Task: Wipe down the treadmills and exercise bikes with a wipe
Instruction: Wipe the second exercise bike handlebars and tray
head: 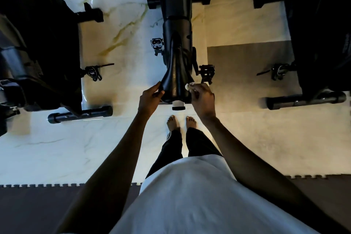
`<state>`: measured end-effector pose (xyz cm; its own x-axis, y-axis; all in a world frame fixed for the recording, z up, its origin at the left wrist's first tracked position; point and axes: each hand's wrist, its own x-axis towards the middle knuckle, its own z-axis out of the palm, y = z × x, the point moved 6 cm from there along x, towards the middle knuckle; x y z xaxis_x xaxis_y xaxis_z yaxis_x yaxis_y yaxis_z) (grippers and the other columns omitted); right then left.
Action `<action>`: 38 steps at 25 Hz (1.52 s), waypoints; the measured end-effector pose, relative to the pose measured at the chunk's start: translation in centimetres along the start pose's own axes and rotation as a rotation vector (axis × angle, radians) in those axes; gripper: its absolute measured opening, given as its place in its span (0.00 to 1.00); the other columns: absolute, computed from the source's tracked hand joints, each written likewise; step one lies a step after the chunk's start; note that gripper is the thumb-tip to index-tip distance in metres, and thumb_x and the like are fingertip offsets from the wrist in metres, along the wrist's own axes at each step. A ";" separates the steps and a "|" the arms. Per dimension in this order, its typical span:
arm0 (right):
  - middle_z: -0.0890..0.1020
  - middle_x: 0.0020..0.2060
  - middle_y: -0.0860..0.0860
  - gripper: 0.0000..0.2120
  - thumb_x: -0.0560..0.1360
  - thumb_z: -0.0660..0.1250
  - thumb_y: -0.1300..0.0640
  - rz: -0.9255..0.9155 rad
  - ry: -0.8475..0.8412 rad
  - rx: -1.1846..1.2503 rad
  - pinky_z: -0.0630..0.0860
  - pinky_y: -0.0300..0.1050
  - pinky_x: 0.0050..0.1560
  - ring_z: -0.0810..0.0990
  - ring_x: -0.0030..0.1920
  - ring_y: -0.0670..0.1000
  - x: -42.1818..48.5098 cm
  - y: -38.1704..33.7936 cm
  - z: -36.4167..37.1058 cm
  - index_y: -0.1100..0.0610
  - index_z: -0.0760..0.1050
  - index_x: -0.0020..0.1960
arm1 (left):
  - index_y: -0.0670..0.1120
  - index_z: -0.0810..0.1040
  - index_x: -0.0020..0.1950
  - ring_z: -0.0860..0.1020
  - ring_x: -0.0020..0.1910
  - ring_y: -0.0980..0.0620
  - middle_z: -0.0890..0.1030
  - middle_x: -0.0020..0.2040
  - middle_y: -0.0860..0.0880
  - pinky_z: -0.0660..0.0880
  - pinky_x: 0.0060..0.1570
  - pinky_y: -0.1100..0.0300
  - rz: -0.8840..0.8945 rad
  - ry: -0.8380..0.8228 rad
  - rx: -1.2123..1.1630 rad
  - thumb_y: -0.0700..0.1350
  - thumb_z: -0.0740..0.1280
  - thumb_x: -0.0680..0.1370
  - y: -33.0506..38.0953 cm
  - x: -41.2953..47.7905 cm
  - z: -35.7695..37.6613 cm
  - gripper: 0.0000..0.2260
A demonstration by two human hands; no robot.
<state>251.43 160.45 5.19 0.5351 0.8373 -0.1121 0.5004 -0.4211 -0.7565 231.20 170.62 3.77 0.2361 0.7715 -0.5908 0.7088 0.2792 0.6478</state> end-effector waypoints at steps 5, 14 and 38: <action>0.80 0.50 0.56 0.07 0.76 0.68 0.64 -0.046 -0.100 -0.032 0.73 0.39 0.58 0.79 0.54 0.56 -0.8 -2.3 2.4 0.62 0.84 0.52 | 0.50 0.77 0.71 0.80 0.62 0.49 0.81 0.64 0.48 0.73 0.63 0.59 0.010 -0.004 -0.026 0.49 0.67 0.81 0.5 0.3 -0.8 0.17; 0.83 0.50 0.49 0.10 0.75 0.71 0.63 0.063 -0.068 -0.014 0.74 0.32 0.58 0.81 0.51 0.44 -1.4 -1.3 0.7 0.53 0.86 0.53 | 0.50 0.70 0.76 0.80 0.63 0.46 0.79 0.67 0.45 0.74 0.65 0.51 0.050 -0.064 0.083 0.52 0.69 0.80 0.6 0.2 0.1 0.26; 0.81 0.59 0.55 0.14 0.77 0.66 0.67 -0.176 -0.115 -0.281 0.70 0.36 0.64 0.79 0.59 0.54 2.4 -5.3 3.1 0.59 0.82 0.61 | 0.50 0.64 0.79 0.75 0.67 0.43 0.77 0.70 0.44 0.72 0.65 0.52 0.267 -0.105 -0.001 0.43 0.64 0.83 0.8 0.6 0.3 0.24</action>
<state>247.92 165.73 6.92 0.3519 0.9326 -0.0800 0.7545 -0.3332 -0.5655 232.12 171.10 3.79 0.4816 0.7545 -0.4458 0.6117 0.0749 0.7875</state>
